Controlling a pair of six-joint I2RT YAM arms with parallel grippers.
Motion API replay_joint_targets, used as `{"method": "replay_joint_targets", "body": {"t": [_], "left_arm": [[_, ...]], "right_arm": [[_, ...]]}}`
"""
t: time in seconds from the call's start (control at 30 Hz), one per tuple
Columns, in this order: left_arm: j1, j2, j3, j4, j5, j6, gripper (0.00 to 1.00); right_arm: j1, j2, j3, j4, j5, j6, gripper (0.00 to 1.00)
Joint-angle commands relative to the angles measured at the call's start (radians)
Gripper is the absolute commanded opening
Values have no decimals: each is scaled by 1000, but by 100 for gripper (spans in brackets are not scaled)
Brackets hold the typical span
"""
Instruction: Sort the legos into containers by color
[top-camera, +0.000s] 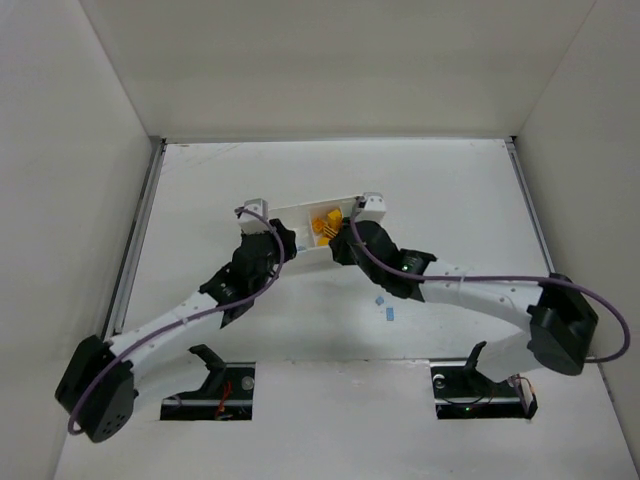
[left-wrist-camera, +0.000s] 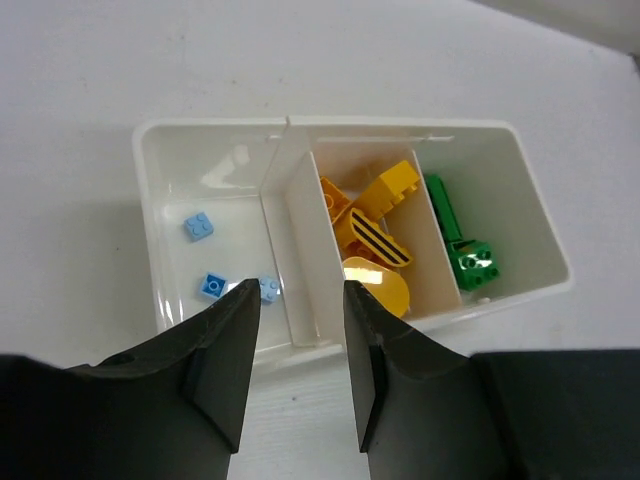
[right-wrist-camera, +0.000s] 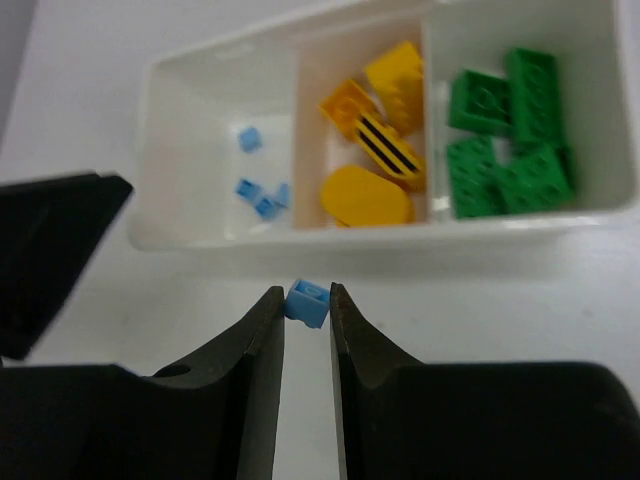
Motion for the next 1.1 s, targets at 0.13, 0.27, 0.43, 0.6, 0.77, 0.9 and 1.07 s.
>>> {"method": "replay_joint_targets", "body": {"t": [0.13, 0.27, 0.43, 0.6, 0.77, 0.9, 1.07], "left_arm": [[-38, -373, -173, -130, -64, -67, 35], [-66, -515, -233, -174, -60, -91, 36], [-149, -461, -239, -162, -52, -115, 37], [-286, -274, -201, -5, -52, -107, 38], [-420, -3, -86, 108, -29, -71, 39], [-498, 218, 29, 134, -10, -35, 40], [-549, 393, 123, 191, 17, 26, 41]], "right_arm": [[-18, 313, 316, 172, -165, -100, 22], [-32, 445, 451, 166, -208, -82, 27], [-43, 434, 465, 163, -196, -73, 52], [-66, 271, 300, 175, -138, -74, 51], [-86, 33, 14, 171, -5, -27, 30], [-130, -180, -224, 109, 49, 86, 22], [-152, -383, -402, -3, 52, 186, 23]]}}
